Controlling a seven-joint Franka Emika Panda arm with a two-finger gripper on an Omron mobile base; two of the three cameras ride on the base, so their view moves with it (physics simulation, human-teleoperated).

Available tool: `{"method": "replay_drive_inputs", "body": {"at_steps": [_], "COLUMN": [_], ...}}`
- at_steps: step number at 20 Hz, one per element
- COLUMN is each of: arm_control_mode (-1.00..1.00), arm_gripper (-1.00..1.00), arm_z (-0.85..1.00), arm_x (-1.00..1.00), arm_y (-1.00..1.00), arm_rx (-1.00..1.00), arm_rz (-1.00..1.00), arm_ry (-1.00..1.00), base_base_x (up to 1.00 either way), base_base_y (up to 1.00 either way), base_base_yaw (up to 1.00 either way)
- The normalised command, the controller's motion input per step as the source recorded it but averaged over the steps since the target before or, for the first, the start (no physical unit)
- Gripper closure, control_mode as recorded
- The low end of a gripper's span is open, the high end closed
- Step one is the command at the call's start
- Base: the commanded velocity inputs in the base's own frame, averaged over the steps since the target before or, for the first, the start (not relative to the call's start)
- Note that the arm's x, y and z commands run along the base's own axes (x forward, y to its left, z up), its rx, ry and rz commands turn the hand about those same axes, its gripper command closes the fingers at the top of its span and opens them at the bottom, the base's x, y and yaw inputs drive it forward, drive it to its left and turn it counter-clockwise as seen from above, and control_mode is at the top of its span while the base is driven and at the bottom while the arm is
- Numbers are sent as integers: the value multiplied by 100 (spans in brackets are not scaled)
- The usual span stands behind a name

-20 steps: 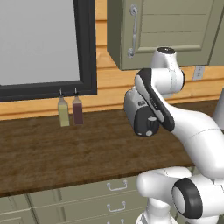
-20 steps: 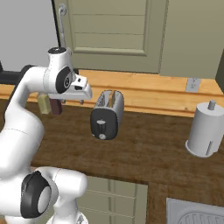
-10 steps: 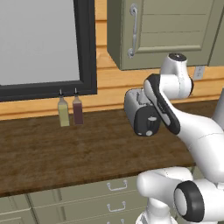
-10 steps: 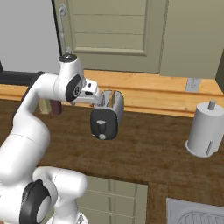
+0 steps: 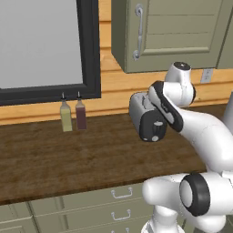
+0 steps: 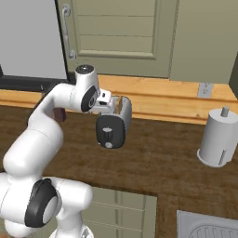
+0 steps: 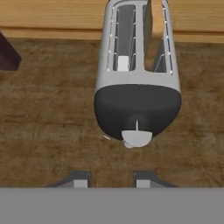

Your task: Start the toaster. Once the lever pops up, take the bread to the plate on the dining counter.

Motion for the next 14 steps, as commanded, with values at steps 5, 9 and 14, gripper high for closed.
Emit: {"method": "replay_drive_inputs", "body": {"at_steps": [5, 9, 14], "arm_control_mode": [-100, -100, -100], "arm_gripper": [100, 100, 100], "arm_z": [-18, -29, -34], "arm_x": [32, 33, 20], "arm_y": [-26, -35, -8], "arm_rx": [0, 0, 0], "arm_rz": [1, 3, 1], "arm_ry": [0, 0, 0], "base_base_x": [0, 0, 0], "base_base_y": [0, 0, 0], "base_base_yaw": [0, 0, 0]}}
